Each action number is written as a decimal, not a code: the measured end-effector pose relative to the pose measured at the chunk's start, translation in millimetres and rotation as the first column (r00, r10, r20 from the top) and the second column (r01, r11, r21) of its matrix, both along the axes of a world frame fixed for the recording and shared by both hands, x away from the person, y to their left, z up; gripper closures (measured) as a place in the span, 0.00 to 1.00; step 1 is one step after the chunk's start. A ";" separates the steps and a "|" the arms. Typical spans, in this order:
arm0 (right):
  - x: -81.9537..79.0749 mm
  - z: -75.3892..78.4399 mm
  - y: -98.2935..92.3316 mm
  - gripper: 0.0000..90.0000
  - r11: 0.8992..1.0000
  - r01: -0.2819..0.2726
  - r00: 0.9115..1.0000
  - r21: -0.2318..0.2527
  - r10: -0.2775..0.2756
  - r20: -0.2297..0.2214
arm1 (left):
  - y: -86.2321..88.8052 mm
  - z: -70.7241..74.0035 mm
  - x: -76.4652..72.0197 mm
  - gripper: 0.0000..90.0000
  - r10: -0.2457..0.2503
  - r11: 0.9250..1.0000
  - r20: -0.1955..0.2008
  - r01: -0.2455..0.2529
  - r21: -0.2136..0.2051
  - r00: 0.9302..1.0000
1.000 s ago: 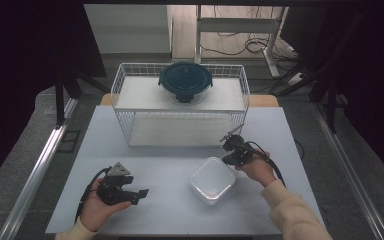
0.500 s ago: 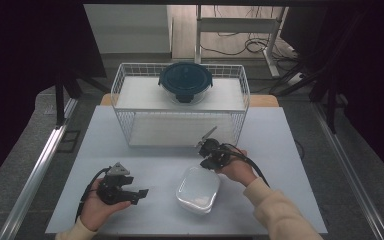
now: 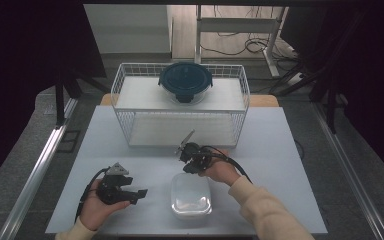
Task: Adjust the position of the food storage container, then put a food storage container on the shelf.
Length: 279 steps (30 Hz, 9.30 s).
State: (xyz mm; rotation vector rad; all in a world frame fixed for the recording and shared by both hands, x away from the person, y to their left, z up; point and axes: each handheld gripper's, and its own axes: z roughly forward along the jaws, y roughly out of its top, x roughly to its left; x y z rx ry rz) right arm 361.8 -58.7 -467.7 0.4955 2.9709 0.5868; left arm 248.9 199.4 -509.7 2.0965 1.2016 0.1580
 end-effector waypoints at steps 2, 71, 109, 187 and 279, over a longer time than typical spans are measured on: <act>0.3 2.3 -2.8 0.99 1.000 0.014 1.000 0.005 -0.015 0.022 | 0.4 -0.1 -0.1 0.27 0.008 1.000 0.005 -0.008 -0.003 1.000; -83.8 -17.5 -137.3 0.36 0.651 0.553 0.832 0.519 -0.409 -0.374 | -31.1 11.0 -5.0 0.27 0.016 0.960 -0.060 -0.032 -0.277 0.998; -87.5 -33.7 -137.2 0.76 0.568 0.694 0.698 0.443 -0.379 -0.607 | -57.1 -9.8 0.3 0.76 -0.080 0.832 -0.320 -0.113 -0.543 0.944; -75.4 69.8 -123.4 0.89 0.577 0.438 0.893 0.689 -0.368 -0.260 | -38.9 95.8 19.9 0.89 -0.057 0.850 0.074 0.087 -0.519 0.996; 136.8 221.8 -98.7 0.83 0.427 0.607 0.795 0.671 -0.342 -0.501 | -6.1 248.1 225.0 0.83 0.010 0.763 -0.055 -0.043 -0.645 0.998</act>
